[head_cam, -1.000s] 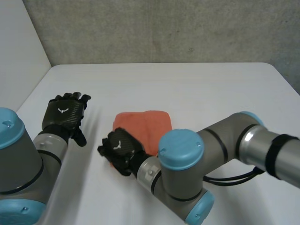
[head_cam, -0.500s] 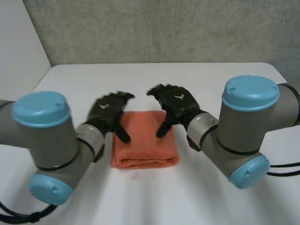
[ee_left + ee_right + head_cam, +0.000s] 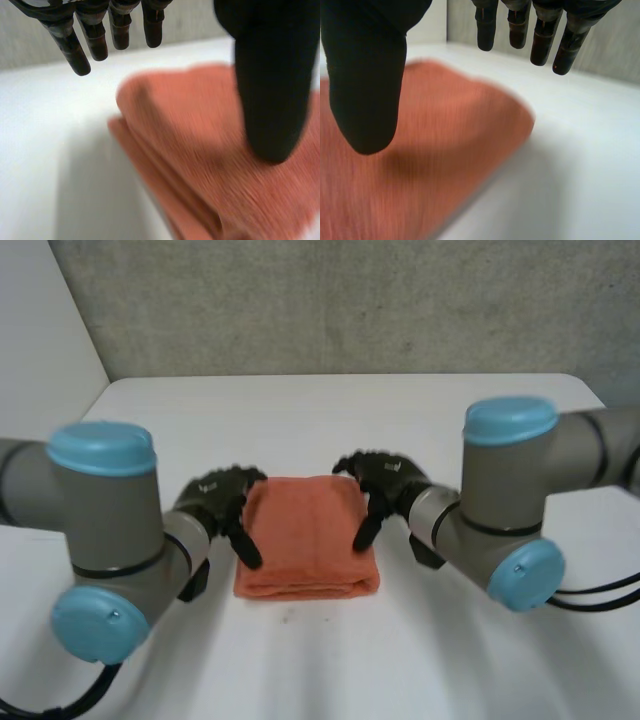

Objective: Fold the laundry

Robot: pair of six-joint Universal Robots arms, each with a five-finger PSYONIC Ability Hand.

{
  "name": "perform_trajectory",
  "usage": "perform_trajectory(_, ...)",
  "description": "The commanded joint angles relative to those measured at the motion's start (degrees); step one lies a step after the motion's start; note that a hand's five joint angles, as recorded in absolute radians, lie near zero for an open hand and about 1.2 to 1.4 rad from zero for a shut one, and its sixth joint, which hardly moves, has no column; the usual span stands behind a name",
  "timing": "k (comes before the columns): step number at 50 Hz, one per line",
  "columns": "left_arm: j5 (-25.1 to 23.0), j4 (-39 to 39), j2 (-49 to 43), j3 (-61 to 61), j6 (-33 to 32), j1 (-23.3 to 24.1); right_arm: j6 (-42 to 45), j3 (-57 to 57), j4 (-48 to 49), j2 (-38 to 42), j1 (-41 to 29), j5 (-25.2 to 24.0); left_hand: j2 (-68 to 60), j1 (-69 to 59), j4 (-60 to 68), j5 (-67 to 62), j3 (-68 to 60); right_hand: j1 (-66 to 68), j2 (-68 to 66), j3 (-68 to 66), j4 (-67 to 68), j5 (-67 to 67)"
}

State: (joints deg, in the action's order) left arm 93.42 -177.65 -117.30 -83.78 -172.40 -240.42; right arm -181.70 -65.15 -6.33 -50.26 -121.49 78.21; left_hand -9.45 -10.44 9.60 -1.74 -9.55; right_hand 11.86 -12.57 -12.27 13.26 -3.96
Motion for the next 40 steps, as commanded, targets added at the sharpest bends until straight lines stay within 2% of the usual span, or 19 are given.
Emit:
perform_trajectory(1, -0.2, -0.1, 10.4, 1.2, 0.0, 0.2, -0.1, -2.9, 1.8, -12.7, 1.7, 1.5, -0.6, 0.4, 0.4, 1.7, -0.5, -1.9, 2.6, 2.3, -3.3, 4.0)
perform_trajectory(3, -0.1, -0.1, 12.8, 1.5, 0.0, 0.2, -0.1, -4.0, 3.1, -15.8, 2.3, 2.5, -0.6, 0.4, 0.4, 1.7, -0.5, -1.9, 2.6, 2.3, -3.3, 4.0)
perform_trajectory(5, 0.0, -0.2, 18.6, 2.1, -0.1, -0.1, 0.3, -6.5, 5.6, -23.6, 3.6, 5.7, -0.6, 0.4, 0.4, 1.7, -0.5, -1.9, 2.6, 2.3, -3.3, 4.0)
perform_trajectory(6, 0.0, -0.2, 18.6, 2.1, -0.1, -0.1, 0.3, -6.5, 5.6, -23.7, 3.6, 5.7, -0.6, 0.4, 0.4, 1.7, -0.5, -1.9, 2.6, 2.3, -3.3, 4.0)
perform_trajectory(8, 0.0, -0.2, 23.6, 2.3, -0.6, -2.6, 1.9, -9.4, 6.9, -30.4, 4.8, 8.8, -0.6, 0.4, 0.4, 1.7, -0.5, -1.9, 2.6, 2.3, -3.3, 4.0)
perform_trajectory(9, 0.0, -0.2, 23.6, 2.3, -0.7, -2.6, 1.9, -9.4, 6.9, -30.4, 4.9, 8.8, -0.6, 0.4, 0.4, 1.7, -0.5, -1.9, 2.6, 2.3, -3.3, 4.0)
perform_trajectory(11, -0.1, -0.1, 25.6, 2.3, -0.9, -4.5, 5.0, -12.0, 7.3, -35.8, 7.0, 10.8, -0.6, 0.4, 0.4, 1.7, -0.5, -1.9, 2.6, 2.3, -3.3, 4.0)
perform_trajectory(13, -0.3, 0.2, 28.3, 2.3, -1.2, -7.7, 7.0, -13.3, 7.3, -37.9, 8.1, 11.2, -0.6, 0.4, 0.4, 1.7, -0.5, -1.9, 2.6, 2.3, -3.3, 4.0)
perform_trajectory(17, -0.6, 2.2, 30.4, 2.1, -1.3, -9.9, 11.1, -17.5, 7.0, -41.6, 10.8, 11.5, -0.6, 0.4, 0.4, 1.7, -0.5, -1.9, 2.6, 2.3, -3.3, 4.0)
perform_trajectory(24, -0.9, 4.5, 30.4, 1.4, -1.3, -10.9, 11.7, -20.7, 7.1, -42.2, 11.6, 10.7, -0.6, 0.4, 0.4, 1.7, -0.5, -1.9, 2.6, 2.3, -3.3, 4.0)
perform_trajectory(40, -1.2, 1.1, 29.8, 4.7, -1.3, -10.2, 11.8, -21.1, 7.2, -41.5, 13.6, 10.6, -0.6, 0.4, 0.4, 1.7, -0.5, -1.9, 2.6, 2.3, -3.3, 4.0)
